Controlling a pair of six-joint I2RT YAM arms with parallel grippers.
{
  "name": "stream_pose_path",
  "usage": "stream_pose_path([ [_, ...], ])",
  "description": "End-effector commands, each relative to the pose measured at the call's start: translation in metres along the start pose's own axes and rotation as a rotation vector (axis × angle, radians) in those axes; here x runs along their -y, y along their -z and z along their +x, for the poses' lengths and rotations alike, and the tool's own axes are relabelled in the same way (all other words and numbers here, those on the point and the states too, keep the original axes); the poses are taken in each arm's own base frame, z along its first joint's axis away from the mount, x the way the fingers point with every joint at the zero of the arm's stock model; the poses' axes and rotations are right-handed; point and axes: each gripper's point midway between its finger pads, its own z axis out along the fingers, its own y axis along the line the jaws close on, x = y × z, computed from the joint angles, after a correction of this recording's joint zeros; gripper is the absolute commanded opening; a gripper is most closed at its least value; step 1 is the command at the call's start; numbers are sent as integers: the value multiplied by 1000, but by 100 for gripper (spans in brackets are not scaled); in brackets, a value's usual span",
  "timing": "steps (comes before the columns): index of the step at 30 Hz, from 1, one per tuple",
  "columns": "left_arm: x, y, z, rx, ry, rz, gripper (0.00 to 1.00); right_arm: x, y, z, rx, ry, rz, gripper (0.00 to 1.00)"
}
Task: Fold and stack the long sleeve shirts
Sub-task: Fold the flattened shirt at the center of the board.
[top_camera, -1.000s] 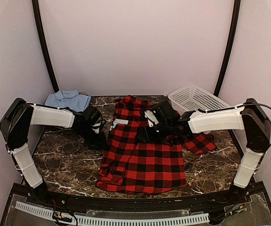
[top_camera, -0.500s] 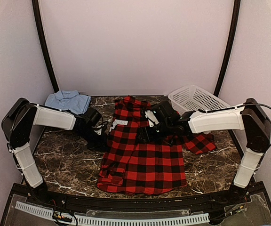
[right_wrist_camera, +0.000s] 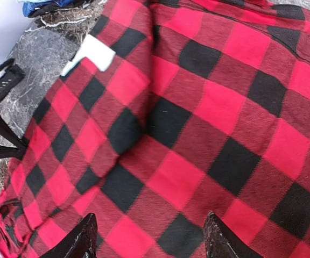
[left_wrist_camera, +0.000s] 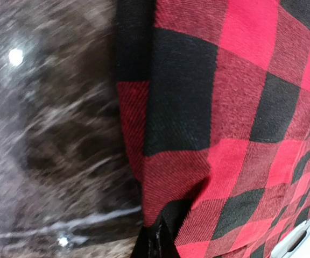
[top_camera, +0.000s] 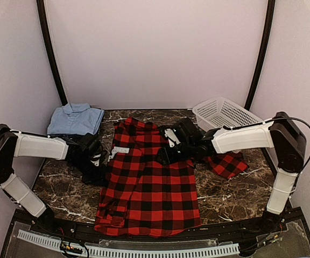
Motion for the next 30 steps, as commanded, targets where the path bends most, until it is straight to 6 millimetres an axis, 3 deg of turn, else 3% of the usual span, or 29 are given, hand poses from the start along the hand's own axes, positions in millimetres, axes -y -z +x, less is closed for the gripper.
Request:
stream_pose_path([
  [1, -39, 10, 26, -48, 81, -148, 0, -1, -5, -24, 53, -5, -13, 64],
  [5, -44, 14, 27, -48, 117, -177, 2, 9, -6, -51, 101, -15, -3, 64],
  [9, -37, 27, 18, -8, 118, -174, 26, 15, -12, -93, 169, -41, -37, 62],
  [11, -32, 39, 7, 36, 101, -177, 31, 15, -21, -110, 184, -47, -56, 58],
  [17, -4, 70, -38, 176, 32, -150, 34, -5, -56, -149, 199, -49, -173, 37],
  [18, 1, 69, -45, 187, 22, -140, 34, -4, -70, -146, 179, -59, -186, 33],
  [21, 22, 69, -66, 201, 4, -87, 31, -8, -86, -152, 164, -66, -214, 26],
  [23, 34, 66, -78, 210, -8, -53, 30, -1, -91, -155, 174, -54, -174, 31],
  [25, 46, 62, -87, 212, -15, -7, 28, 11, -93, -157, 195, -24, -104, 42],
  [28, 63, 55, -98, 213, -21, 64, 27, 37, -89, -161, 217, 27, 33, 55],
  [30, 70, 50, -101, 209, -20, 96, 26, 53, -82, -163, 233, 37, 90, 59],
])
